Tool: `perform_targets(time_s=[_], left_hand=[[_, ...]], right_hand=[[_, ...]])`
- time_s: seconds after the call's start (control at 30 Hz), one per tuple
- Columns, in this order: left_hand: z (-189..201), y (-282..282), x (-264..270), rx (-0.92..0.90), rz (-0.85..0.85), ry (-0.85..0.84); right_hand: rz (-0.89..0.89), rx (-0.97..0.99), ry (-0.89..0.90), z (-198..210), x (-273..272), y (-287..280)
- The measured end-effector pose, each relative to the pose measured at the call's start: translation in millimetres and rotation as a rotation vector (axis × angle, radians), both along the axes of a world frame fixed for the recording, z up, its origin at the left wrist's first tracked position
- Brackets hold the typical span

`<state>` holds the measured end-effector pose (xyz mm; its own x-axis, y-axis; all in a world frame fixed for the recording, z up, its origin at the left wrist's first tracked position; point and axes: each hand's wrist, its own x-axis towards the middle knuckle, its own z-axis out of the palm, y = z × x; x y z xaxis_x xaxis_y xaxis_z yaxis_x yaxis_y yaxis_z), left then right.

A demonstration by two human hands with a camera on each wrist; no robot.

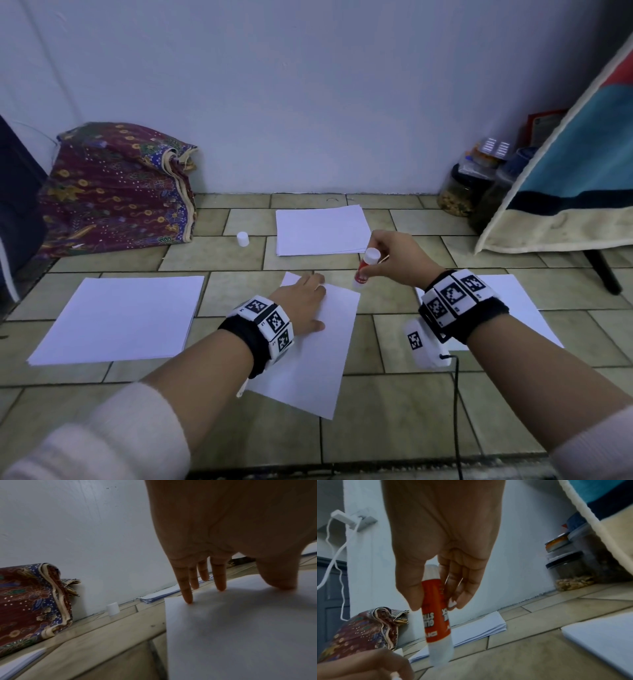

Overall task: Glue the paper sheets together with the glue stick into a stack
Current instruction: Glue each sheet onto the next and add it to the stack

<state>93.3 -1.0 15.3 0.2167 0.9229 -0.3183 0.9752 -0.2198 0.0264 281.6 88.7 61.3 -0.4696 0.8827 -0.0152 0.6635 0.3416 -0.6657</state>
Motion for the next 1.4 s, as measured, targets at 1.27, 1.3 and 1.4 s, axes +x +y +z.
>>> perform_targets(time_s=[1.27, 1.3, 1.4], left_hand=[[-4, -1, -13, -0.052, 0.115, -0.078], [-3, 0, -14, -0.053, 0.112, -0.071], [-4, 2, -15, -0.054, 0.098, -0.047]], right_hand=[[0.389, 0.069, -0.316, -10, -35, -14], [0.41, 0.066, -0.326, -9, -31, -18], [0.469, 0.053, -0.372, -4, -16, -31]])
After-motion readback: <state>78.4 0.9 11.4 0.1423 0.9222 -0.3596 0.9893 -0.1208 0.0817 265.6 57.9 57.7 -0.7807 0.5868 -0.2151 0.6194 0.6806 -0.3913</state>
